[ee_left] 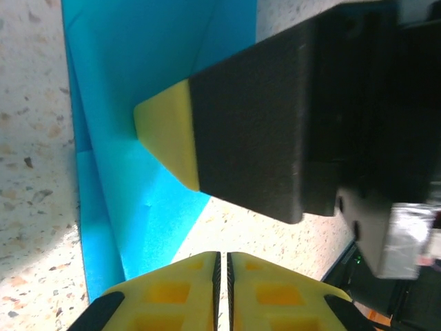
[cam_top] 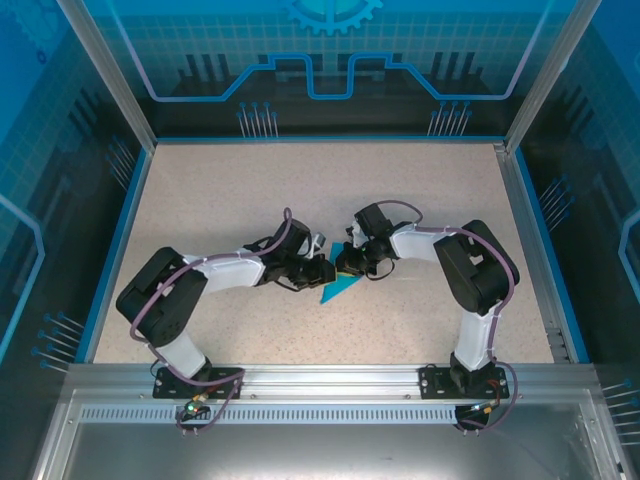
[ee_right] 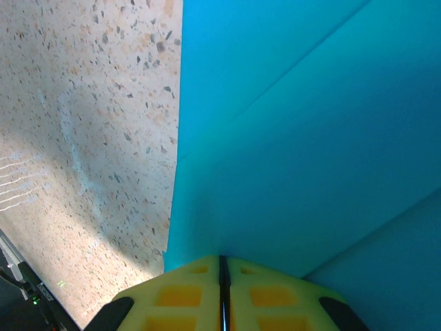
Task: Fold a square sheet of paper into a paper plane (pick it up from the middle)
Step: Fourth fold the wing at the center of the table.
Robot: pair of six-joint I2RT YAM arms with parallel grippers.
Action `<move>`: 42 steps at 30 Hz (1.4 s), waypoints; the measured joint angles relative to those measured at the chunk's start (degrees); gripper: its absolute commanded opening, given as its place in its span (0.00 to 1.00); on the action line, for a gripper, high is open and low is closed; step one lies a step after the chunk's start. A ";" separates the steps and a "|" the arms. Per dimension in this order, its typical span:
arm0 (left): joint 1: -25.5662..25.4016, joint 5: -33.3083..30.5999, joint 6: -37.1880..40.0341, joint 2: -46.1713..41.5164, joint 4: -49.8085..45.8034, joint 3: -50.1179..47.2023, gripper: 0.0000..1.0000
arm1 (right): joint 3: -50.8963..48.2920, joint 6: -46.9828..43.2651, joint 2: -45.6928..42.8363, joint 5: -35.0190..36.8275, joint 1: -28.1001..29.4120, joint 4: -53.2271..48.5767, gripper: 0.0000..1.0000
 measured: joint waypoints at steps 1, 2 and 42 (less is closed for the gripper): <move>-0.15 0.15 0.00 0.61 -0.02 0.00 0.14 | 0.15 0.00 0.07 0.00 0.00 -0.24 0.10; -0.20 0.20 0.00 1.05 0.00 0.00 0.13 | 0.24 0.00 0.11 0.00 0.00 -0.35 0.10; -2.99 -6.60 0.68 4.48 -10.01 3.65 0.14 | 2.91 3.69 1.57 0.00 -0.04 -4.24 0.10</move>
